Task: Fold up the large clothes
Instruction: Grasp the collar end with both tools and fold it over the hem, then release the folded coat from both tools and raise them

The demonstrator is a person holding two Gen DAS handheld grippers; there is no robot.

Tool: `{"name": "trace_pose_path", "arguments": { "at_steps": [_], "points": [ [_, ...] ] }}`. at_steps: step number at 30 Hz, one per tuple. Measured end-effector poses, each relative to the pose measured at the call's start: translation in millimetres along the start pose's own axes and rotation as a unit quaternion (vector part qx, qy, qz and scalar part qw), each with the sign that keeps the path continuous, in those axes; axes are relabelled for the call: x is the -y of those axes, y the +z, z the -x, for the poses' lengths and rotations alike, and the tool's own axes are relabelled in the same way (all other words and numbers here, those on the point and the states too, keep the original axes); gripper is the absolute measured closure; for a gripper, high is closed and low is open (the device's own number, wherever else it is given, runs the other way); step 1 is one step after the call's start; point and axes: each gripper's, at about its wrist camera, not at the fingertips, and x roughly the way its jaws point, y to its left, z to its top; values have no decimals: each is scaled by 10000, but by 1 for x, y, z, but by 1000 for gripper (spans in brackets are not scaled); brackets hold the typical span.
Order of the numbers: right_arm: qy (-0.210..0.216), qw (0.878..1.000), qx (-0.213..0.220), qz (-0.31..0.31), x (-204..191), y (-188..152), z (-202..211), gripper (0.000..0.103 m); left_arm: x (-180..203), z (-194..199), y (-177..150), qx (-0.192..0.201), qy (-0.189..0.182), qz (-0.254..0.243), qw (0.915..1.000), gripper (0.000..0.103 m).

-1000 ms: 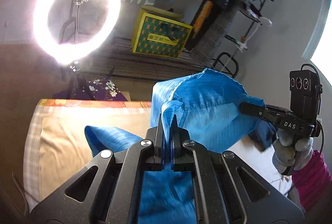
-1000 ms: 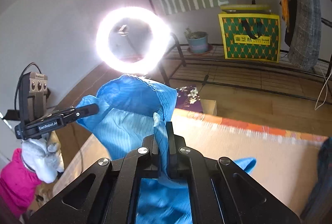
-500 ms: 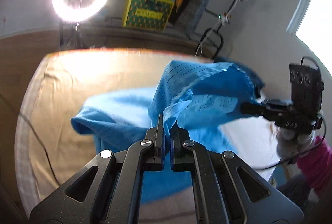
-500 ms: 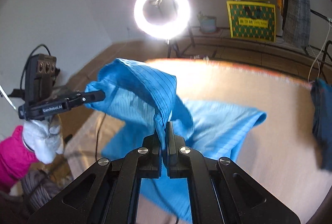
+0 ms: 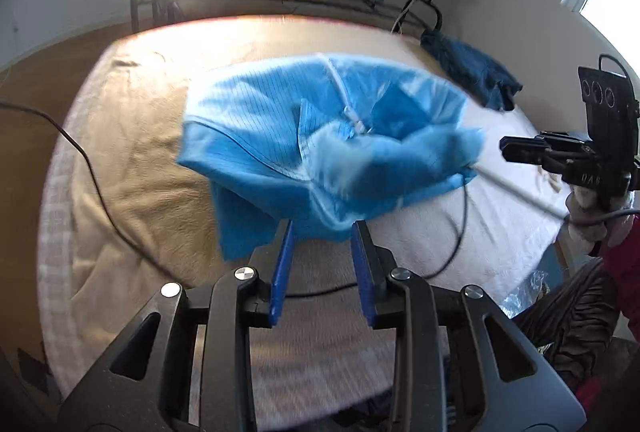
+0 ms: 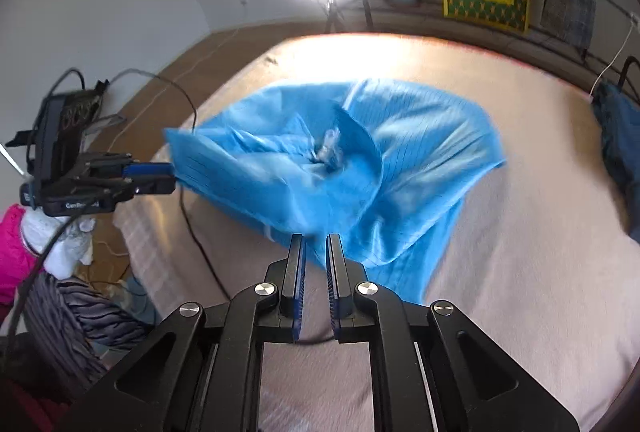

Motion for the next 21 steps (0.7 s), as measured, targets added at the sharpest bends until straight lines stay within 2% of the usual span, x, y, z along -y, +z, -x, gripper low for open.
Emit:
{"name": "trace_pose_path", "arguments": {
  "at_steps": [2,7,11,15,21],
  "points": [
    [2,9997,249,-19,-6,-3,26,92,2,25,1,215,-15,49,9998,74],
    [-64,9951,983,37,-20,7,103,80,10,96,15,773,-4,75,9970,74],
    [-162,9888,1474,170,-36,15,165,78,27,161,27,1209,-38,129,9926,64],
    [-342,9800,1931,351,-51,15,224,77,42,221,39,1568,43,25,9876,64],
    [-488,9672,2450,462,-61,16,287,75,64,299,53,2069,177,-161,9781,63]
  ]
}}
